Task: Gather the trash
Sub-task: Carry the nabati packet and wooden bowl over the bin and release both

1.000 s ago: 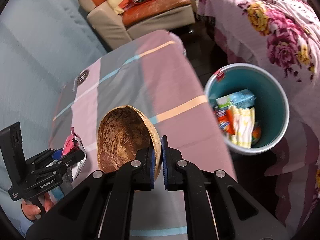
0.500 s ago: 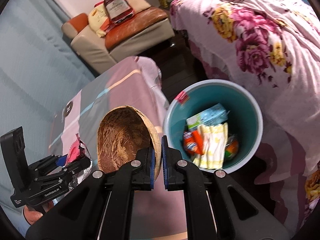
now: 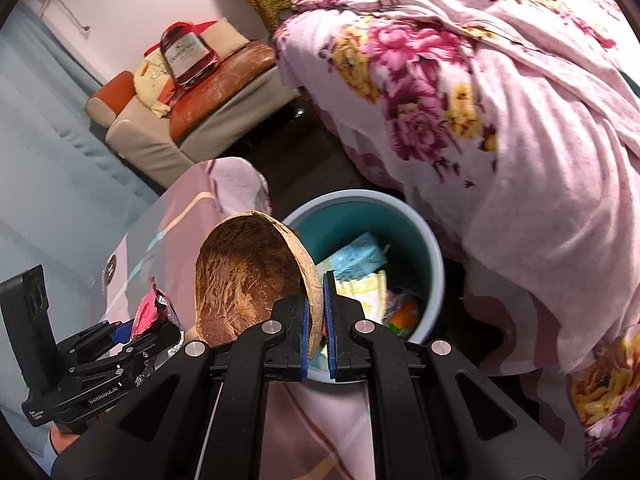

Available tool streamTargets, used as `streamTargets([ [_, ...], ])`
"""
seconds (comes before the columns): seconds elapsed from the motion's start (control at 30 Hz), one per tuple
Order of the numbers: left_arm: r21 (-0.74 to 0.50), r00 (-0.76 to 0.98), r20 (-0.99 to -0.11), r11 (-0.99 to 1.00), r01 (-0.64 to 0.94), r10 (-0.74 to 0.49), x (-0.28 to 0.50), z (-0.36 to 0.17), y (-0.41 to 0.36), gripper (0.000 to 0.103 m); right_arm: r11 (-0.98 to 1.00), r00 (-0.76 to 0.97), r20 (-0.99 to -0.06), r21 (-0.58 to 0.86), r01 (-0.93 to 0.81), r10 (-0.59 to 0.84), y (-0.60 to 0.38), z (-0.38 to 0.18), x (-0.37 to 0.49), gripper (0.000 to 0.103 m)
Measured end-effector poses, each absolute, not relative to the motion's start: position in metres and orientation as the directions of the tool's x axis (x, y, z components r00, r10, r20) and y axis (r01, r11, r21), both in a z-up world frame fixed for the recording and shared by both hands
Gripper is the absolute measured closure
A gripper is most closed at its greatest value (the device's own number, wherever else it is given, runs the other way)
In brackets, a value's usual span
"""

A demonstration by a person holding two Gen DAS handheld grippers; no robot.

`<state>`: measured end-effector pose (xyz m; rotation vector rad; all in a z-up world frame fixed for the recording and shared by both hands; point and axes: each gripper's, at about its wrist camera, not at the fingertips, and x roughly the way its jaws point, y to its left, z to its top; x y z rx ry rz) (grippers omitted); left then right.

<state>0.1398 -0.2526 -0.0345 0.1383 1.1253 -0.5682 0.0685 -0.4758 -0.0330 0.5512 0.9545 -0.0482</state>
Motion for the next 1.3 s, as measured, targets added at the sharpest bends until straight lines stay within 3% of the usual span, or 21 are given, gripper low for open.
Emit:
streamTargets([
  [0.8, -0.202, 0.252, -0.887, 0.818, 0.539, -0.386, 0.175, -0.066, -0.313, 0.056, 0.855, 0.552, -0.825, 0.367, 0.365, 0.119, -0.519, -0.058, 0.081, 0.096],
  [0.97, -0.180, 0.290, -0.879, 0.827, 0.532, -0.378, 0.179, -0.062, -0.313, 0.025, 0.859, 0.546, -0.831, 0.354, 0.370, 0.106, -0.521, -0.059, 0.084, 0.096],
  [1.3, -0.172, 0.299, -0.886, 0.850, 0.499, -0.354, 0.183, -0.064, -0.301, 0.014, 0.864, 0.531, -0.841, 0.337, 0.374, 0.099, -0.517, -0.062, 0.089, 0.096],
])
